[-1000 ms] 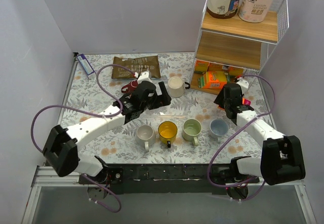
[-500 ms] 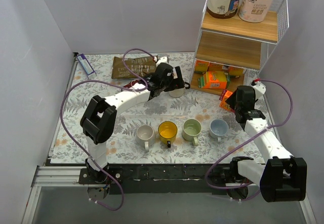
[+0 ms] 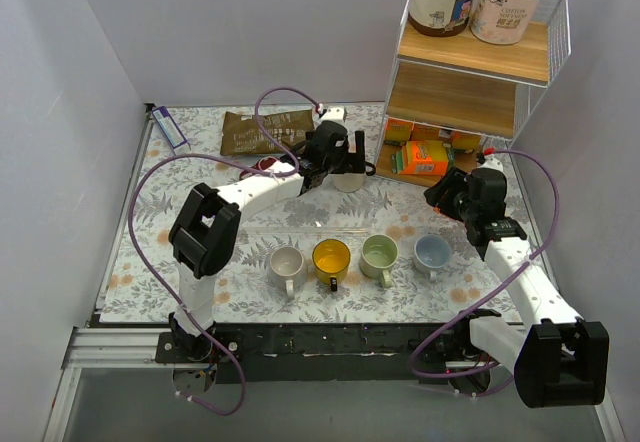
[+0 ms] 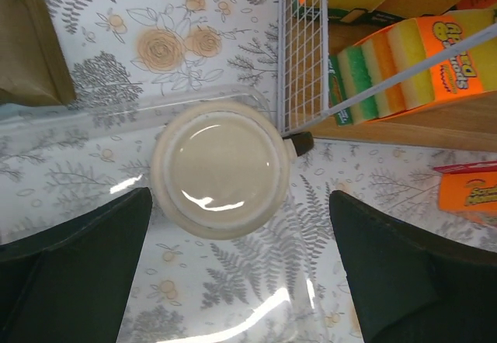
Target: Turn the mug right side up
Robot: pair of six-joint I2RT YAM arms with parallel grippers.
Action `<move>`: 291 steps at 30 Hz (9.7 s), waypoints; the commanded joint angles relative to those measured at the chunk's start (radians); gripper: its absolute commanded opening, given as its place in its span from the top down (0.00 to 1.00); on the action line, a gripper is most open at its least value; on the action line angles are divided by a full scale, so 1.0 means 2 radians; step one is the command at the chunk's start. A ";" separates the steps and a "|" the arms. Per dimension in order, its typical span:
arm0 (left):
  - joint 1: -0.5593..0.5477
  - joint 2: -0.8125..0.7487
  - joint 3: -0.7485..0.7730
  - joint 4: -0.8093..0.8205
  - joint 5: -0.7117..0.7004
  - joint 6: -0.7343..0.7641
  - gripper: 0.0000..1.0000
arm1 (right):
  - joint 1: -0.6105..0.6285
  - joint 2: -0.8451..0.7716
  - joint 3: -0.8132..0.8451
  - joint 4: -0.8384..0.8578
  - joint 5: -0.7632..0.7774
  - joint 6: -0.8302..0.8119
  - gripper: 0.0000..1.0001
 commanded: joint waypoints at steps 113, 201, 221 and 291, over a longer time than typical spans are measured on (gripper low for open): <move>-0.006 0.009 0.056 -0.256 -0.186 -0.192 0.32 | 0.022 0.044 0.000 0.065 -0.140 0.033 0.44; 0.009 -0.409 -0.276 0.362 0.324 -0.300 1.00 | 0.210 0.036 0.040 0.583 -0.245 0.361 0.79; 0.009 -0.489 -0.255 0.014 0.162 -0.202 0.49 | 0.244 0.040 0.086 0.436 -0.213 0.311 0.99; 0.009 -0.621 -0.073 -0.382 -0.261 -0.096 0.02 | 0.680 0.582 0.681 -0.371 0.264 -0.030 0.94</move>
